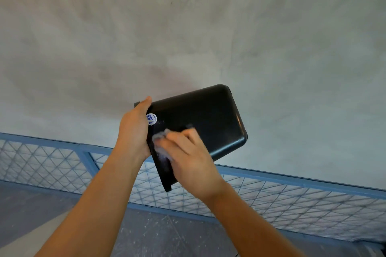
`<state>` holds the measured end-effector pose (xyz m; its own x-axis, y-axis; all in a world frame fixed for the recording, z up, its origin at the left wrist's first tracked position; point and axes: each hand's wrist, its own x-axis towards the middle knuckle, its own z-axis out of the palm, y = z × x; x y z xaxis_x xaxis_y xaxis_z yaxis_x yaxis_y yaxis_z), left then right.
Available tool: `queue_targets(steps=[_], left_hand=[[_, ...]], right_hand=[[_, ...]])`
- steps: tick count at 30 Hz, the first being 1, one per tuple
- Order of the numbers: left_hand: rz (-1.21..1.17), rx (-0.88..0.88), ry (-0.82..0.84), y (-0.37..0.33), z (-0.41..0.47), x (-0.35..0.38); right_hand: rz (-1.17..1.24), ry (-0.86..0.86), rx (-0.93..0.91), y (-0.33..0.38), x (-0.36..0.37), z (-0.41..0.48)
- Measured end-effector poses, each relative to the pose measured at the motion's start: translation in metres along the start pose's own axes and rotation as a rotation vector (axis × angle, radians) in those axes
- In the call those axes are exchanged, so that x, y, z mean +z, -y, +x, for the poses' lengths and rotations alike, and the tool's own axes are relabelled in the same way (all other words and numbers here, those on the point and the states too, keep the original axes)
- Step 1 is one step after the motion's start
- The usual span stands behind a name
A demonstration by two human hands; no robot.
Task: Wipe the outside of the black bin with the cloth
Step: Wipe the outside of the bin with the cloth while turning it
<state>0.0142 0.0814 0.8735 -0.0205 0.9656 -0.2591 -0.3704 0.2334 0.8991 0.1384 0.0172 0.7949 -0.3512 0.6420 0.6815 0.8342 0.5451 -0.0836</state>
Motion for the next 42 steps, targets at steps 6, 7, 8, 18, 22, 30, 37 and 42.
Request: queue_targets(steps=[6,7,8,18,22,30,37,42], left_hand=[[-0.057,0.031,-0.019,-0.012,-0.013,0.014],[-0.055,0.053,-0.041,-0.016,-0.014,0.015],[-0.053,0.067,-0.054,-0.019,-0.015,0.016],[-0.068,0.094,-0.06,-0.027,-0.035,0.008],[-0.094,0.122,-0.081,-0.024,-0.047,0.011],[0.004,0.116,-0.106,0.0,-0.075,0.04],[-0.023,0.13,-0.164,-0.006,-0.086,0.018],[-0.024,0.1,-0.138,0.007,-0.093,0.042]], right_hand=[[0.038,-0.234,-0.016,0.008,-0.029,0.011],[0.045,-0.215,-0.029,0.01,-0.028,-0.001],[0.058,-0.219,-0.023,0.011,-0.026,-0.014],[-0.051,-0.51,0.175,-0.068,-0.08,-0.036],[-0.103,-0.53,0.346,-0.092,-0.108,-0.034],[0.069,-0.157,-0.024,0.006,-0.063,-0.045],[0.011,-0.449,0.326,-0.074,-0.108,-0.051],[0.041,-0.129,0.03,-0.005,-0.074,-0.045]])
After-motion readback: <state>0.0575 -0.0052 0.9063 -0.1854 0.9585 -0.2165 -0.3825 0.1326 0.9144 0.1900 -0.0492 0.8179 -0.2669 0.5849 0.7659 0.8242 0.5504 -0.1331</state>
